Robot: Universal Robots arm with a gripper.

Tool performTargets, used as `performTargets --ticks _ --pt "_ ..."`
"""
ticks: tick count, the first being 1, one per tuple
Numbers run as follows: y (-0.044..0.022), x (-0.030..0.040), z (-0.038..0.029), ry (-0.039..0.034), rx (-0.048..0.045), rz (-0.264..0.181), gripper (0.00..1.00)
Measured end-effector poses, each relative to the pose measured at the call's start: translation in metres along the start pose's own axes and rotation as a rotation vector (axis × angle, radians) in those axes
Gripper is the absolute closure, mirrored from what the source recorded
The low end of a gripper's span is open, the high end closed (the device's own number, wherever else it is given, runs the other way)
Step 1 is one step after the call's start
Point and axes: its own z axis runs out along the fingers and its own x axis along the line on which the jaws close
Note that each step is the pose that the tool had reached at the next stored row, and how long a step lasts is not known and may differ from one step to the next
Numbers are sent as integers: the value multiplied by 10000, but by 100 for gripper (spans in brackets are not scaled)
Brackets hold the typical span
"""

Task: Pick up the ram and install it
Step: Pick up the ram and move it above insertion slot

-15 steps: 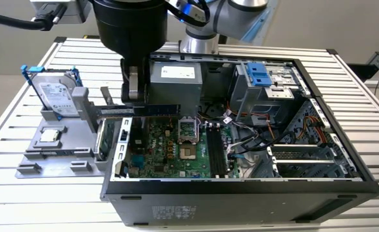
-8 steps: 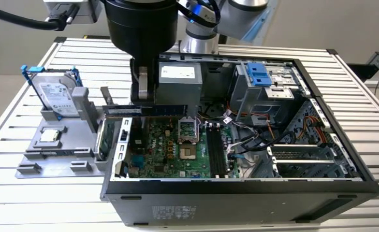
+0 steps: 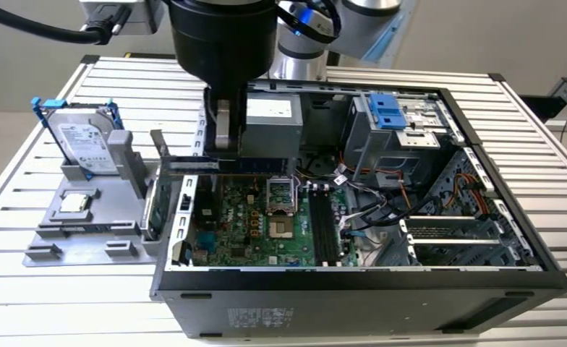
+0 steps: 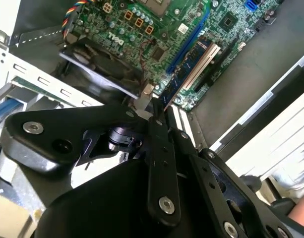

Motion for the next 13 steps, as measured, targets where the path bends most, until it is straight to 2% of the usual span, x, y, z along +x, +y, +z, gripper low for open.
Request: performTargets --ticks 6,13 --pt "-42 -1 -1 -10 2 332 100" --pt "-164 0 -5 -11 2 359 100"
